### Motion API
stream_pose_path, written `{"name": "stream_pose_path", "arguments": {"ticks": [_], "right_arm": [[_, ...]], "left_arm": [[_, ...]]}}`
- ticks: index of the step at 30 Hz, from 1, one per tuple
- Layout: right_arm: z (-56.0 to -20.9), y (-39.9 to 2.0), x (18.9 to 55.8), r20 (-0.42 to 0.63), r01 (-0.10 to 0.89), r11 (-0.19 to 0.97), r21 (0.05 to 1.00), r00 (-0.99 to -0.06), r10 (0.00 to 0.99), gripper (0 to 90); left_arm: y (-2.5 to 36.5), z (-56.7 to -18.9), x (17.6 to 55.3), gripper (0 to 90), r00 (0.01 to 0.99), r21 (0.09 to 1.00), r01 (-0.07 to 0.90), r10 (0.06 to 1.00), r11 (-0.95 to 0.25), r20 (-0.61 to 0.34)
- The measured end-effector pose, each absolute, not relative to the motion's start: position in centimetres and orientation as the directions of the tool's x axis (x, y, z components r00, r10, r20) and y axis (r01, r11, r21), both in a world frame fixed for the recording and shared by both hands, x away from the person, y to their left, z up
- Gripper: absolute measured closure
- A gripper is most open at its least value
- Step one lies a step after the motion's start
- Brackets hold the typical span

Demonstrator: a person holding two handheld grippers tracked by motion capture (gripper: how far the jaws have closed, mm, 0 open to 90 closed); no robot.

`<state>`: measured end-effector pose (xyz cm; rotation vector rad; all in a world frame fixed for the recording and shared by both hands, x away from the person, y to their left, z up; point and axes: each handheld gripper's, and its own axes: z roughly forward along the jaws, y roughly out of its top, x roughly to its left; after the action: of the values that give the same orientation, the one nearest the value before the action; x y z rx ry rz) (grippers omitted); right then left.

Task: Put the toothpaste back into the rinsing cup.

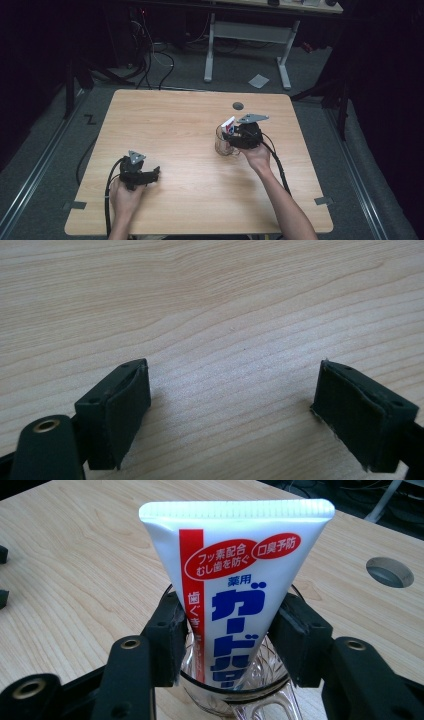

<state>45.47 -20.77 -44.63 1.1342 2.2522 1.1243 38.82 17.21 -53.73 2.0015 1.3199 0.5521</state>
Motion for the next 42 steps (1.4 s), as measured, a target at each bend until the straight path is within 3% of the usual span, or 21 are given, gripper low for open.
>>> {"name": "stream_pose_path", "arguments": {"ticks": [26,42], "right_arm": [[-44.1,-21.2,44.5,0.044,0.508,0.337,0.793,-0.599,0.8,32.4],[-43.8,-21.9,43.5,0.035,0.499,0.335,0.799,-0.595,0.803,30.9]], "left_arm": [[17.2,-53.7,38.8,15.2,0.399,0.727,0.634,0.917,-0.265,-0.014],[17.2,-53.7,38.8,15.2,0.399,0.726,0.634,0.917,-0.265,-0.014]]}}
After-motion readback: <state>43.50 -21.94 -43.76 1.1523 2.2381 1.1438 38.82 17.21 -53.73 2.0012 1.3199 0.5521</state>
